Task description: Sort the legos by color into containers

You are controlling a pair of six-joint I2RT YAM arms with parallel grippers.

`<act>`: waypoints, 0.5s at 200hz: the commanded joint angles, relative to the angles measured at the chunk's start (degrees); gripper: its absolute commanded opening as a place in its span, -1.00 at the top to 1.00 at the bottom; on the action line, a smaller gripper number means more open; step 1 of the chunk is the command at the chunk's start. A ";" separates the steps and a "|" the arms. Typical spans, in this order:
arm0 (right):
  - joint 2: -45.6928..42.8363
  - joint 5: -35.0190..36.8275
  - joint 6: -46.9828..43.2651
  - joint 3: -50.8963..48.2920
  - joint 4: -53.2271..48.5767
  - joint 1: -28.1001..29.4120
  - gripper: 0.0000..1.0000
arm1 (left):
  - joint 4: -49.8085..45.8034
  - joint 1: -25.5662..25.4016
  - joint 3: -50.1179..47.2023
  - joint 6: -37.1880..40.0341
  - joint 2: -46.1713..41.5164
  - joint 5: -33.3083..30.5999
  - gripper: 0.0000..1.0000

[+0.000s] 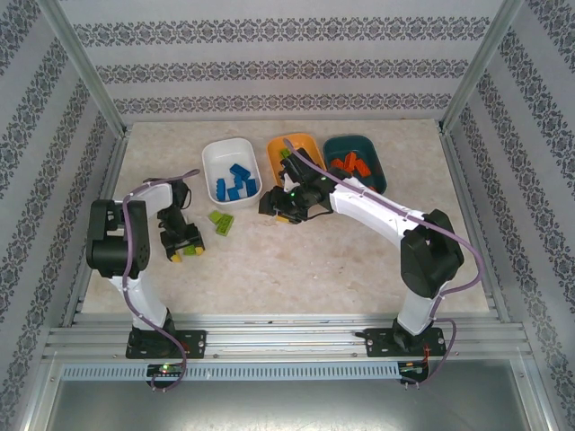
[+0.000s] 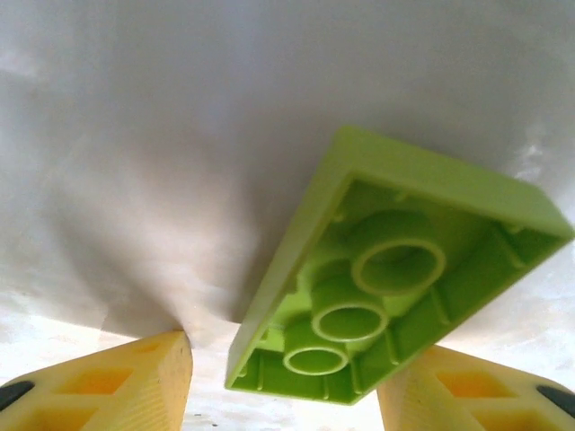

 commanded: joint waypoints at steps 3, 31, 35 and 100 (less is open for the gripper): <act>-0.59 0.54 0.41 3.26 0.69 1.42 -0.05 | 6.58 -1.08 2.99 2.08 4.49 -0.77 -0.06; 0.26 0.48 -0.35 5.52 -0.71 2.23 -0.06 | 7.00 -1.12 2.82 2.18 4.47 -0.42 0.15; 0.30 0.41 -0.32 5.55 -0.71 2.34 -0.05 | 7.06 -1.12 2.91 2.16 4.41 -0.33 0.17; -1.29 1.01 -0.83 3.71 -1.06 2.13 -0.06 | 4.60 -1.21 2.93 2.61 -1.43 0.64 0.36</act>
